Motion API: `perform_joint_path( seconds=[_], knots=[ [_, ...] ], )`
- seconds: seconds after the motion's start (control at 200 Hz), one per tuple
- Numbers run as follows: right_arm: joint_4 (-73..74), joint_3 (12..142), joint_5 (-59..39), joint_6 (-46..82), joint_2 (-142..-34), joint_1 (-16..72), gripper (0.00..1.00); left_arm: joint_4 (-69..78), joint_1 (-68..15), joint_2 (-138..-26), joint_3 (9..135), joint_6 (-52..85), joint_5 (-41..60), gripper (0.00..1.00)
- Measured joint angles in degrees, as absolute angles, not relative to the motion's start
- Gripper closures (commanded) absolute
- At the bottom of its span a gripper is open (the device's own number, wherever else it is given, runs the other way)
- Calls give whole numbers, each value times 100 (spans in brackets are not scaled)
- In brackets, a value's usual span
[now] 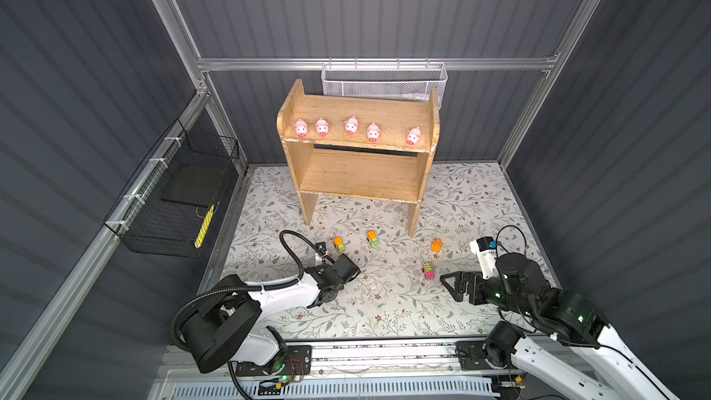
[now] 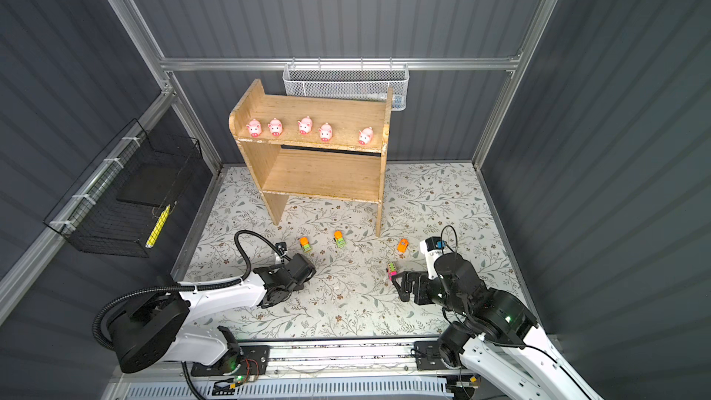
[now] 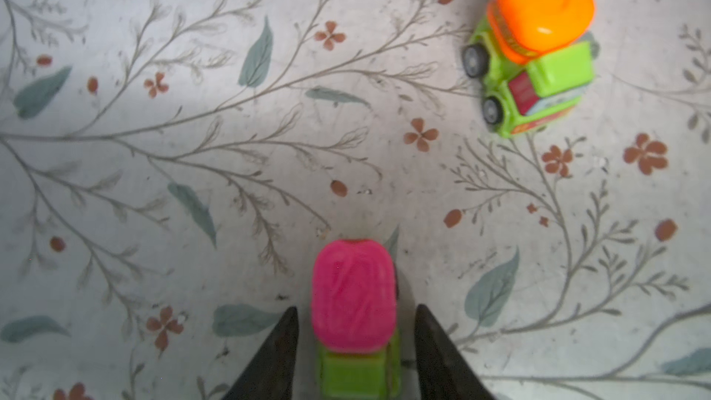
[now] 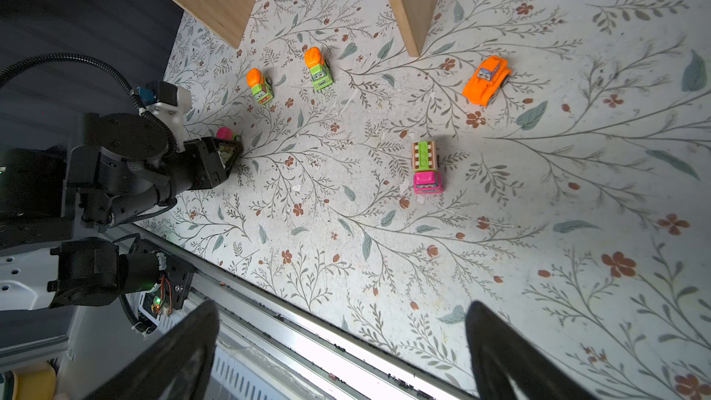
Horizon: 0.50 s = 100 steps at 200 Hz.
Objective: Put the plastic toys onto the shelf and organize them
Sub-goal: 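Close the left gripper on the pink-and-green truck's pink top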
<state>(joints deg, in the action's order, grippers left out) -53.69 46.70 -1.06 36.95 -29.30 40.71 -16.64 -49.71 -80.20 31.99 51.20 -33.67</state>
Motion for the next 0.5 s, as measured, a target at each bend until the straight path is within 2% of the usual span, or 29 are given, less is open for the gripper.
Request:
perform_joint_path(
  seconds=[0.125, 0.5],
  knots=[
    [-5411, 4670, -106, 3706, -2915, 4071, 1, -1387, -4971, -7662, 2965, 5048, -3354, 35],
    [-5452, 4672, -110, 3726, -2923, 4071, 1, -976, -4974, -6359, 1986, 5011, -3557, 39]
  ],
)
